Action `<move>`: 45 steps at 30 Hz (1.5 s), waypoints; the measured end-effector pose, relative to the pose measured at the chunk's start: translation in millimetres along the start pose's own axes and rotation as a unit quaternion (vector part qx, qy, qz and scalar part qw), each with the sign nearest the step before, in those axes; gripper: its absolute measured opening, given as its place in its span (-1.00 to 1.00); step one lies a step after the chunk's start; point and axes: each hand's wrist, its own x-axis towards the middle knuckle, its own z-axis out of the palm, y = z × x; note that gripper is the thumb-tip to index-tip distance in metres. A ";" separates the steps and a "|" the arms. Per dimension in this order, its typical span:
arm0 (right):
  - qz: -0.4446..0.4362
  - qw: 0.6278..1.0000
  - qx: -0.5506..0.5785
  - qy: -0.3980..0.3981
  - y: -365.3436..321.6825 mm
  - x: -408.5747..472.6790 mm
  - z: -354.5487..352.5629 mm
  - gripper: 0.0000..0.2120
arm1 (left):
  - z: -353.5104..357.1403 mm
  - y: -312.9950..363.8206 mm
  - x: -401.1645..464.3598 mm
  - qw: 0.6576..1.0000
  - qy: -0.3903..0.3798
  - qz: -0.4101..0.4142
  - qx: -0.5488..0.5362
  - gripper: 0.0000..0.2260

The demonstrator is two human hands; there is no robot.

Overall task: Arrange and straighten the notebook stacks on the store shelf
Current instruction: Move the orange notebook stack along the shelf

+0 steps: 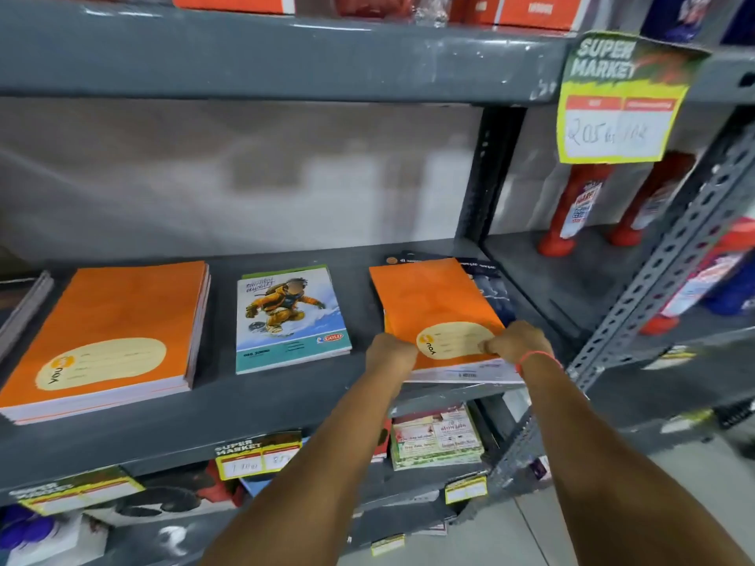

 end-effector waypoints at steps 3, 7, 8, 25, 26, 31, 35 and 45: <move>0.014 1.000 0.013 -0.015 4.2 9.6 0.4 -0.38 | 5.8 3.6 -3.7 0.999 0.007 -0.012 -0.046 -0.89; 0.017 0.997 0.074 -0.033 9.2 13.4 -4.3 -0.64 | 6.4 6.8 -8.5 0.998 0.021 0.010 -0.062 -0.79; 0.013 0.994 0.102 -0.035 10.1 10.9 -6.8 -0.80 | 4.2 7.0 -8.8 0.997 0.020 0.012 -0.073 -0.85; -0.223 0.872 0.345 -0.265 -171.3 -141.2 35.8 -0.77 | -260.1 -9.9 -59.0 0.973 0.152 0.058 -0.166 -0.73; -0.234 0.870 0.337 -0.274 -188.1 -156.5 54.8 -0.78 | -287.2 -22.9 -59.1 0.973 0.161 0.048 -0.160 -0.73; -0.240 0.880 0.285 -0.293 -235.0 -206.9 132.5 -0.87 | -370.4 -79.0 -51.6 0.978 0.177 -0.029 -0.101 -0.79; -0.223 0.913 0.224 -0.258 -246.1 -225.3 173.4 -0.81 | -398.8 -104.2 -37.7 0.979 0.193 -0.058 -0.025 -0.94; -0.336 0.938 -0.074 -0.039 -239.2 -228.3 171.6 -0.49 | -400.0 -91.6 -30.2 0.881 0.235 -0.053 0.407 -0.63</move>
